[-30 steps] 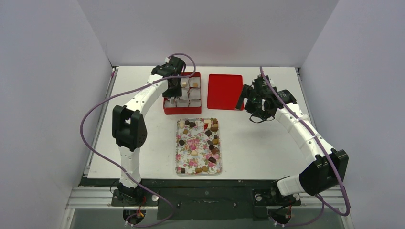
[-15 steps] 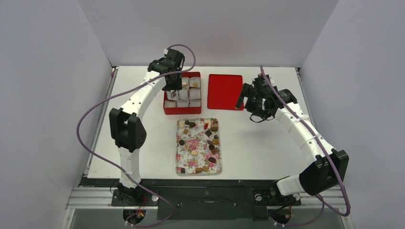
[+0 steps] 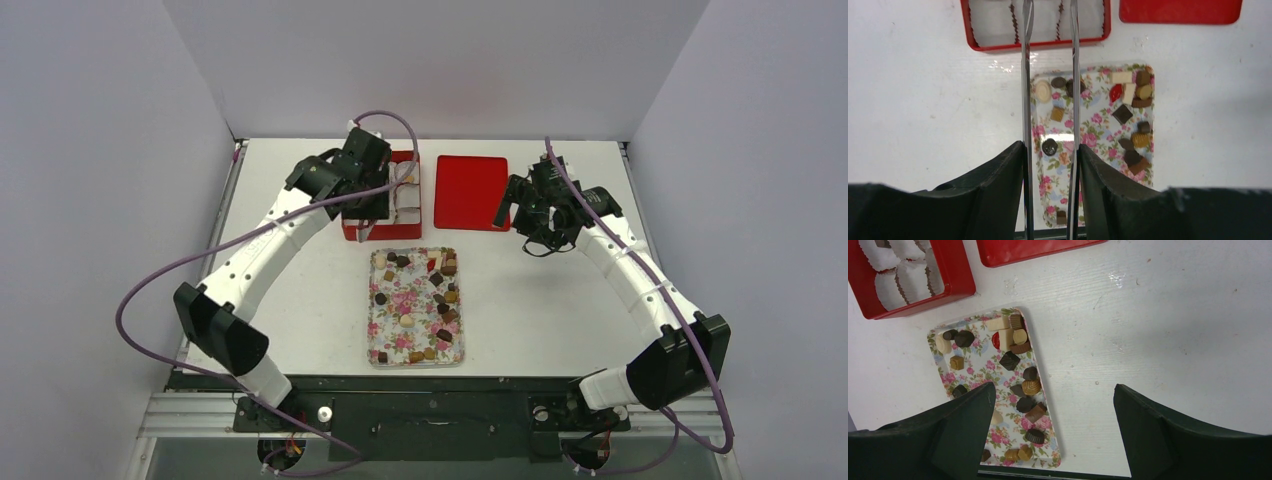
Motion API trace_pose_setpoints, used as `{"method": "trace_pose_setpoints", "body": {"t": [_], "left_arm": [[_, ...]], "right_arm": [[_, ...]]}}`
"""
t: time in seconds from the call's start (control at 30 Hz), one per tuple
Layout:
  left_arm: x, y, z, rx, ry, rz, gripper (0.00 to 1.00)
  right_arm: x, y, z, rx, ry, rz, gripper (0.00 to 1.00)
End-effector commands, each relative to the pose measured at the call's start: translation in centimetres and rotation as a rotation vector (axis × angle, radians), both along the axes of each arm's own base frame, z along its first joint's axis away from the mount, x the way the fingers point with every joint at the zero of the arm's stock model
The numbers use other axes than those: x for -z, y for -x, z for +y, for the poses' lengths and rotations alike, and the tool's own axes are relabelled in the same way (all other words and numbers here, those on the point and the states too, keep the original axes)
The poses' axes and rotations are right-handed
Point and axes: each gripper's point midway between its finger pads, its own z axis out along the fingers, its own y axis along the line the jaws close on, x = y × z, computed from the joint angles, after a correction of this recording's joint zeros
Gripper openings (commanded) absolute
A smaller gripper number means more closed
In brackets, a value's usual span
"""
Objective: Pack the chocolate
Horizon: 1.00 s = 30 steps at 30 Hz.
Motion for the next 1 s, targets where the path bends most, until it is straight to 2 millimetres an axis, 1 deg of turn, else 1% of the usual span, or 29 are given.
{"method": "trace_pose_setpoints", "body": {"t": [0.0,0.03,0.07,0.1,0.13,0.17,0.2,0.23,0.33,0.4,0.57,0.67,0.97], "left_arm": [[-0.8,4.0,-1.1,0.026,0.047,0.011,0.4],[-0.4,4.9,-1.5,0.039,0.045,0.025,0.4],[0.0,5.6,-1.4,0.045,0.042,0.038,0.4],[0.2,6.4,-1.9,0.057,0.047,0.047,0.4],[0.6,7.1,-1.8,0.063,0.043,0.06,0.4],[0.8,7.7,-2.1,0.072,0.043,0.068,0.4],[1.2,8.4,-1.9,0.075,0.035,0.081,0.4],[1.4,8.9,-2.1,0.08,0.032,0.088,0.4],[2.5,10.3,-1.6,0.081,0.023,0.115,0.4],[3.2,11.0,-1.5,0.082,0.019,0.13,0.4],[4.6,12.2,-1.7,0.102,0.014,0.165,0.4],[5.5,12.6,-1.6,0.107,-0.002,0.181,0.4],[8.1,12.6,-1.8,0.105,-0.018,0.215,0.4]], "right_arm": [[-1.5,-1.0,0.0,-0.002,-0.008,-0.056,0.83],[-1.5,-0.9,0.0,-0.002,-0.008,-0.055,0.83],[-1.5,-0.9,0.0,-0.002,-0.009,-0.055,0.83],[-1.5,-0.9,0.0,-0.001,-0.01,-0.057,0.83],[-1.5,-0.9,0.1,-0.001,-0.01,-0.058,0.83],[-1.5,-0.9,0.1,-0.001,-0.01,-0.059,0.83],[-1.5,-0.9,0.1,-0.001,-0.01,-0.059,0.83],[-1.3,-0.8,0.0,0.0,-0.007,-0.056,0.83],[-1.1,-0.7,0.1,0.0,-0.008,-0.053,0.83],[-1.0,-0.6,0.1,-0.002,-0.007,-0.052,0.83],[-0.8,-0.5,0.2,-0.001,-0.008,-0.048,0.83],[-0.8,-0.5,0.2,0.0,-0.01,-0.047,0.83],[-0.6,-0.3,0.2,0.0,-0.011,-0.046,0.83]]}}
